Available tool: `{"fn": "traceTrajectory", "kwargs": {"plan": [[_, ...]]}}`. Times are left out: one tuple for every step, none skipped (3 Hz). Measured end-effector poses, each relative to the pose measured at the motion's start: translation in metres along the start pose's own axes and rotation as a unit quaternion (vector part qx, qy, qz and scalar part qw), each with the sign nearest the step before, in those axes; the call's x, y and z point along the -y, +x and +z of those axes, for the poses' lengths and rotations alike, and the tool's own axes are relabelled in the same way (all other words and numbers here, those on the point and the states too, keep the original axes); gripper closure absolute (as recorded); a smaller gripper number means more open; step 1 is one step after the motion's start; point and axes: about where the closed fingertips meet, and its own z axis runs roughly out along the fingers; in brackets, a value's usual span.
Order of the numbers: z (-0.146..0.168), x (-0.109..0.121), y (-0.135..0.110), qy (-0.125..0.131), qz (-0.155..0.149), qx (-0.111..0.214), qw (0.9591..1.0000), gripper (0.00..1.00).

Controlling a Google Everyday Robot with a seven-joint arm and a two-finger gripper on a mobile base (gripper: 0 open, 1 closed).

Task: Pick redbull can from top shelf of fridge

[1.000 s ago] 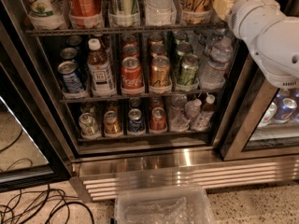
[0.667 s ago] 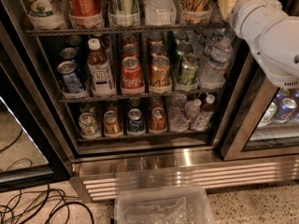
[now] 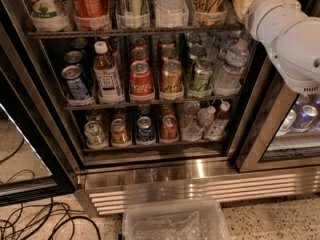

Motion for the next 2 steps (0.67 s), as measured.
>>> {"fn": "traceTrajectory", "kwargs": {"plan": [[-0.003,-0.001,-0.013,-0.013,0.024,0.004,0.9996,1.0],[-0.011,-0.004,-0.032,-0.035,0.052,0.011,0.998,1.0]]}}
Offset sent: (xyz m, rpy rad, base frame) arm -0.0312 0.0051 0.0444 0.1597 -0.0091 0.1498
